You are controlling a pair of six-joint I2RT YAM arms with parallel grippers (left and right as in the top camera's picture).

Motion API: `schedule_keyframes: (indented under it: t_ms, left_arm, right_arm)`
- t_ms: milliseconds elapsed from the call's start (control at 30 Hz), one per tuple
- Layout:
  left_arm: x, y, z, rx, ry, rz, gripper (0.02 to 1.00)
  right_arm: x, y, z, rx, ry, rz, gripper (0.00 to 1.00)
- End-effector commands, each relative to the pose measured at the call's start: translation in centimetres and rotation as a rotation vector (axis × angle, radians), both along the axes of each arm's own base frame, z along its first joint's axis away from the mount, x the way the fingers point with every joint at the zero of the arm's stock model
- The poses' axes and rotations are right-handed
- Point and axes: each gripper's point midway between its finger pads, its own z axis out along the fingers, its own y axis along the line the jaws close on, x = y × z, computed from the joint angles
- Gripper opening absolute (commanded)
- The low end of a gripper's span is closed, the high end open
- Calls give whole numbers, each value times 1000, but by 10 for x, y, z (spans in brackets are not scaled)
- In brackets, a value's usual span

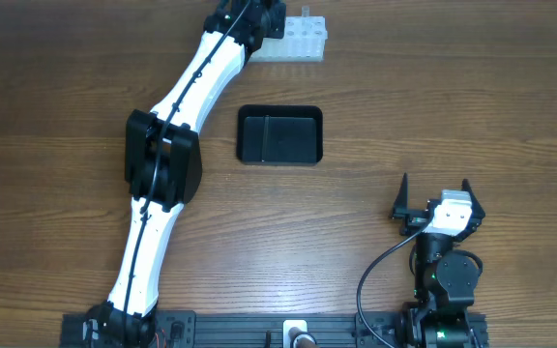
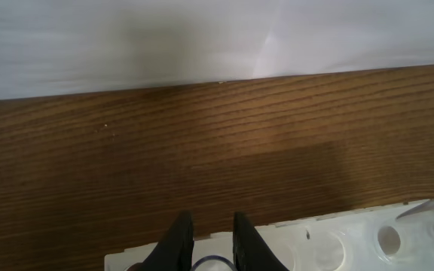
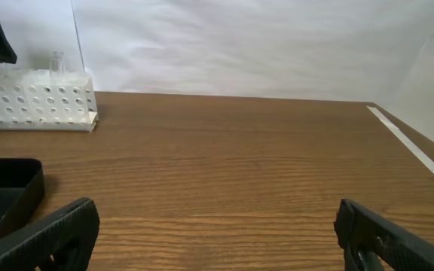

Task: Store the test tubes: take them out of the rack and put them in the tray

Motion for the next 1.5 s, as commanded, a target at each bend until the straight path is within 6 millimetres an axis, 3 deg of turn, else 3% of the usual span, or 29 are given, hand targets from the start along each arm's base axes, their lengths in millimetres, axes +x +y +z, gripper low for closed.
schedule_keyframes:
  t_ms: [33,400,967,1000,1167,1300,1333,1500]
  left_arm:
    - [2,-1,-6,-6,6,-1,117]
    - [-2,-2,24,-7,-7,-2,102]
    - [-15,7,142,-66,-181,14,38]
    - [-18,9,156,-73,-201,17,38]
    - [-30,14,183,-81,-218,16,42]
    - [-58,14,176,-63,-105,-22,38]
    - [-78,16,164,-68,-7,-19,38]
    - [-132,11,125,-72,269,-61,38]
  right_arm:
    - [0,-2,-2,-1,2,-9,993]
    - [0,-2,-2,-1,2,-9,993]
    - [0,-2,-2,-1,1,-9,993]
    - [0,-2,-2,-1,2,-9,991]
    - [0,-2,-2,-1,2,-9,991]
    - [0,-2,-2,-1,2,-9,991]
    - [0,-2,-2,-1,2,-9,991]
    - [0,-2,-2,-1,2,-9,991]
